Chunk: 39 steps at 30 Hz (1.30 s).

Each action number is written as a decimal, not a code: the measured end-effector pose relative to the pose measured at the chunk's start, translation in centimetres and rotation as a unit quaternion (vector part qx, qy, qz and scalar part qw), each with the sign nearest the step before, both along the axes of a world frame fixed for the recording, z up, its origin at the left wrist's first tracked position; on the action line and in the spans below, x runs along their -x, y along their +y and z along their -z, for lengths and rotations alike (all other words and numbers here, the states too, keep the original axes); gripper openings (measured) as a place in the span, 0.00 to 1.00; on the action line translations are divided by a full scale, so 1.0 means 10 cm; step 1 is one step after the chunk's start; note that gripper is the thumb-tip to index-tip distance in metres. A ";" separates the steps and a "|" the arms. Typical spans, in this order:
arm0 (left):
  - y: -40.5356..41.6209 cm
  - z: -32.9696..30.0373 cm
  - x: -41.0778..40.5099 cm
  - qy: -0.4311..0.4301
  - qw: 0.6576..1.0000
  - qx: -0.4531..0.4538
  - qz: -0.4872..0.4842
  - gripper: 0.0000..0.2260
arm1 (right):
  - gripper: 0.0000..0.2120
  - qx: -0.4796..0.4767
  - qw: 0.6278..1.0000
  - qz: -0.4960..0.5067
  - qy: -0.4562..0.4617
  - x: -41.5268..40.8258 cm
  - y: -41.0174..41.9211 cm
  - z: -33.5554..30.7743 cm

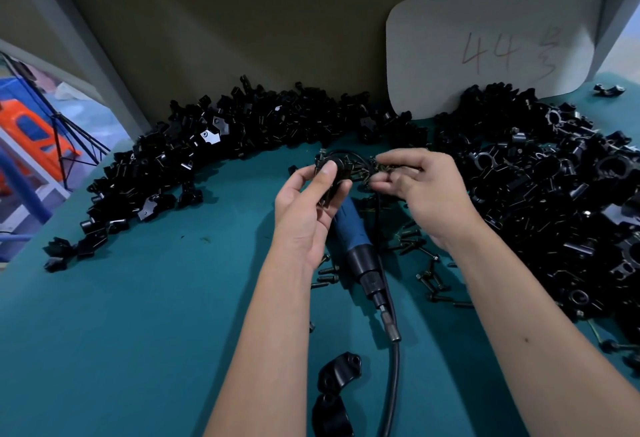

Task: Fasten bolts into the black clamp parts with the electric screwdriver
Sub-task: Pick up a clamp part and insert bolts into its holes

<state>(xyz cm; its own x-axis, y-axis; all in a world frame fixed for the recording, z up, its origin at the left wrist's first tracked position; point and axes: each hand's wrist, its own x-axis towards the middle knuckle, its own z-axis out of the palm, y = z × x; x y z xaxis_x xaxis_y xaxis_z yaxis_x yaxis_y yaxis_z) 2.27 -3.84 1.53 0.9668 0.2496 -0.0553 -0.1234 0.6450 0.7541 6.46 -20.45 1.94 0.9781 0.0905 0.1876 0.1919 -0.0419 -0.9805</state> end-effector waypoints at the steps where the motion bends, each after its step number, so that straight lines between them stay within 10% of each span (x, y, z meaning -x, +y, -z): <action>1: 0.00 0.00 0.01 -0.005 1.000 -0.006 0.007 0.07 | 0.15 -0.029 0.999 -0.017 0.015 0.01 -0.01 -0.01; 13: -0.02 -0.06 0.09 -0.029 0.995 -0.077 0.063 0.25 | 0.06 -0.142 0.987 -0.014 -0.073 0.17 0.10 -0.16; 32: -0.04 -0.05 0.10 -0.052 0.990 -0.050 0.119 0.13 | 0.06 -0.190 0.968 -0.160 0.022 0.19 0.08 -0.18; 39: -0.08 -0.06 0.10 -0.061 0.986 -0.105 0.114 0.14 | 0.12 -0.184 0.980 -0.066 0.030 0.21 0.15 -0.16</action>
